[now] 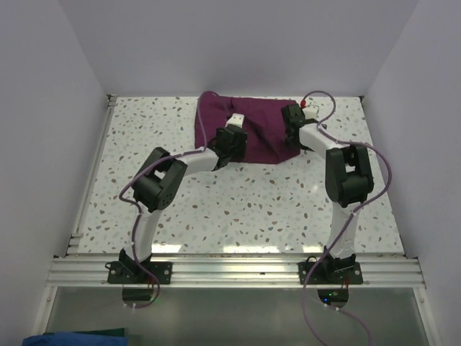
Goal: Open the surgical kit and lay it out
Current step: Open the surgical kit at the center of the board.
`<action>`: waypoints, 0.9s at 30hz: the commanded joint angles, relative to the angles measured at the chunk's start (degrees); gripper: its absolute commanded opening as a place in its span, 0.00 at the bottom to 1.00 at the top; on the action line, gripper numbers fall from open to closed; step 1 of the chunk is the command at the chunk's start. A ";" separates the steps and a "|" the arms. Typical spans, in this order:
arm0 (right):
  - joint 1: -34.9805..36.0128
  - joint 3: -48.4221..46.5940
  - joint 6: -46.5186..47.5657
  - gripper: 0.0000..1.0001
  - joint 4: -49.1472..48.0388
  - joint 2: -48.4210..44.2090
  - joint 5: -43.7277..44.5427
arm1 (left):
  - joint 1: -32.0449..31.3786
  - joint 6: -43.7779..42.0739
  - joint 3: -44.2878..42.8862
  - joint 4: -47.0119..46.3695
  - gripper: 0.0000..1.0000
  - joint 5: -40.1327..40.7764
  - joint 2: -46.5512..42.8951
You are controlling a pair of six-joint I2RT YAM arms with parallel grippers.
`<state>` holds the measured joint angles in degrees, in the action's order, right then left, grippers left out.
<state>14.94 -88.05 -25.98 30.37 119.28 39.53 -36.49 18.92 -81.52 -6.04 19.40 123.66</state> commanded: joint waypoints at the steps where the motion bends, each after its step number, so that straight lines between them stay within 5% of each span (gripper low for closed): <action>1: -0.26 1.30 -1.27 0.98 -2.41 -8.18 0.12 | 0.37 -0.37 -3.21 4.10 0.69 3.01 2.90; 4: -0.17 1.39 -1.10 0.98 -4.26 -9.95 -2.26 | 0.28 0.07 -4.09 5.16 0.29 3.89 3.52; 5: -0.26 0.96 -1.09 0.98 -4.61 -9.95 -3.05 | 0.28 0.33 -4.18 5.43 0.09 4.33 3.44; 6: -0.17 0.34 -1.01 0.98 -4.88 -9.69 -3.75 | 0.28 0.77 -4.35 5.69 0.01 5.29 3.26; 14: 0.70 -5.72 1.36 0.98 -9.89 -7.40 -21.23 | 0.37 1.91 -4.18 9.21 0.00 7.94 -3.94; 27: 3.96 -20.05 4.44 0.98 -7.17 4.64 -28.19 | 3.97 3.14 -1.80 7.54 0.13 0.30 -9.84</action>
<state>19.00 -105.27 -22.68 22.74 122.61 13.80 -33.50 21.02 -83.50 1.91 22.46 114.41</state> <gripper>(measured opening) 0.985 0.131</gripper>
